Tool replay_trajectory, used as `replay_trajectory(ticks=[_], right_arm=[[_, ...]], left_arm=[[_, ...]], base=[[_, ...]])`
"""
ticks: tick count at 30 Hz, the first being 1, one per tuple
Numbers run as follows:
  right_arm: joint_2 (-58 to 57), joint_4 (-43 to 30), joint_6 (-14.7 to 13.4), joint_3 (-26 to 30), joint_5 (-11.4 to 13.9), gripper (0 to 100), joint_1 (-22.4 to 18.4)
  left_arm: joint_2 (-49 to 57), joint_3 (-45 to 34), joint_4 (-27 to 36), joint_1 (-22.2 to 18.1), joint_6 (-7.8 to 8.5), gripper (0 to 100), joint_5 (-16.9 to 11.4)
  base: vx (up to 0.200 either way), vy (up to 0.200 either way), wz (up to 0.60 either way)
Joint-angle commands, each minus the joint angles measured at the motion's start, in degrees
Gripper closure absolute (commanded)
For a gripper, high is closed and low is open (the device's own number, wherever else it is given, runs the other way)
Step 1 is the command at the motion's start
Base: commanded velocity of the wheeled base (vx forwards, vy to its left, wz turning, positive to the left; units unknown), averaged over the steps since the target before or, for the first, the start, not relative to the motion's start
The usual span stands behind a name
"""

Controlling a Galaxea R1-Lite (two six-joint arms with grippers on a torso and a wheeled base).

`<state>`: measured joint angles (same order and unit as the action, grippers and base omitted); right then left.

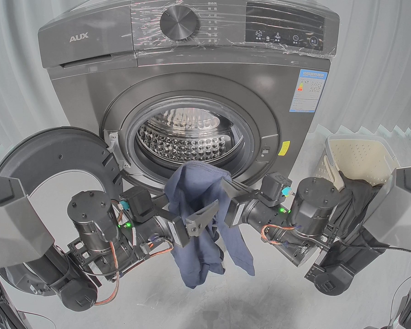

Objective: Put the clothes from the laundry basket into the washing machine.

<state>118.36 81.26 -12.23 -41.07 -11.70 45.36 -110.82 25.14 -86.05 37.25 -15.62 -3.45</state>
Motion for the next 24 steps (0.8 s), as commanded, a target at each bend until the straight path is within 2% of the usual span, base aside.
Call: replay_trajectory(ticks=[1,24], right_arm=[[-3.31,0.04,0.01,0.20,0.01,100,0.17],[-9.73,0.04,0.01,3.89,0.10,100,1.05]], left_arm=[[-2.73,-0.70,-0.61,-0.08,-0.03,0,0.11],[-7.92,-0.79,-2.19,-2.45,0.24,0,0.64]], base=[[0.000,0.000,0.00],[0.000,0.000,0.00]])
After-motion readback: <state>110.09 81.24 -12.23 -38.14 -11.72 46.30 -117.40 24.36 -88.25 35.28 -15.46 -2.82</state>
